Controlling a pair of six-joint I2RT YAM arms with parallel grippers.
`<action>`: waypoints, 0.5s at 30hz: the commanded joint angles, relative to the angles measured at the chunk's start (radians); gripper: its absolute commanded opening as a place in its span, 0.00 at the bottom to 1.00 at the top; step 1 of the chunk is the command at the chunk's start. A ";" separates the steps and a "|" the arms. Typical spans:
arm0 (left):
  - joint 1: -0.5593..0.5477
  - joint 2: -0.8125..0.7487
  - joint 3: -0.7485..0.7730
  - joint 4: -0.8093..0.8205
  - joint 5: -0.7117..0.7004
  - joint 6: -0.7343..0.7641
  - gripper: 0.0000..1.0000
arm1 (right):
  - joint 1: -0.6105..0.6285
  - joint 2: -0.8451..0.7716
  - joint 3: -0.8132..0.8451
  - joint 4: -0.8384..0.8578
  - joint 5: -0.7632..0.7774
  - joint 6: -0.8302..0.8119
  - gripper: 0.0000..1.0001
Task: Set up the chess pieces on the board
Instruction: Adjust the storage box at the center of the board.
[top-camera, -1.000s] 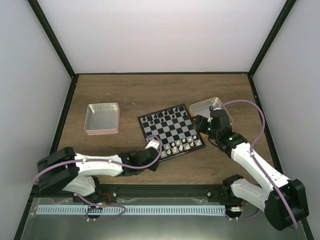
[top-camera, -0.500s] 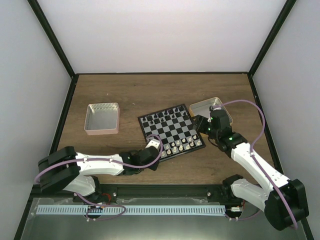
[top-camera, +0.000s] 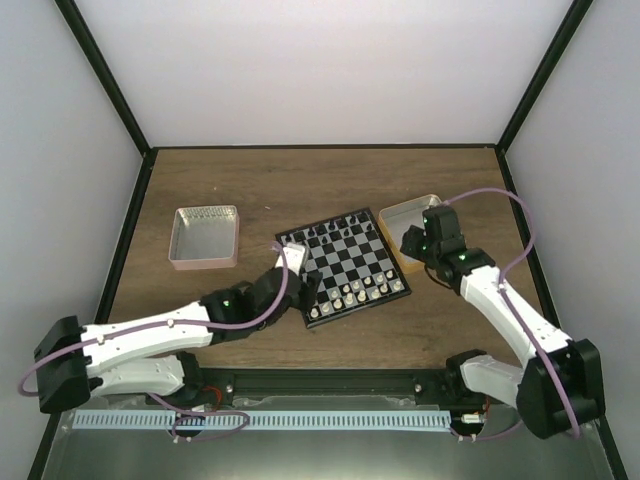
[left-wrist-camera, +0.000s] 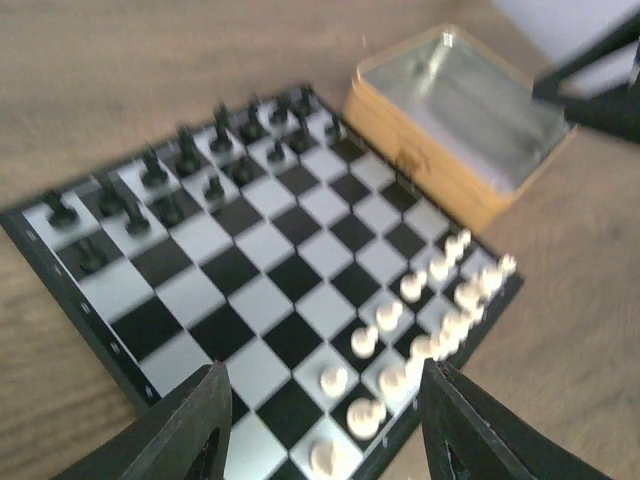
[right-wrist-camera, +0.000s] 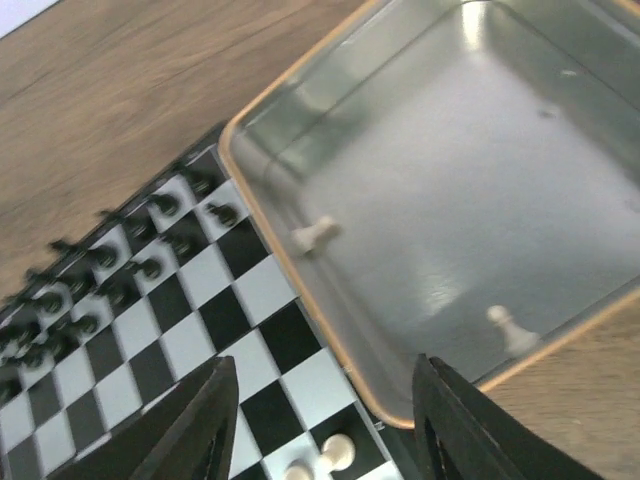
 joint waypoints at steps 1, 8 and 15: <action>0.055 -0.046 0.062 -0.034 -0.071 0.043 0.54 | -0.083 0.061 0.087 -0.115 0.041 -0.049 0.47; 0.237 -0.049 0.125 -0.017 0.102 0.109 0.55 | -0.155 0.198 0.176 -0.147 0.078 -0.077 0.49; 0.384 -0.017 0.175 -0.059 0.240 0.187 0.55 | -0.183 0.396 0.319 -0.080 -0.046 -0.183 0.66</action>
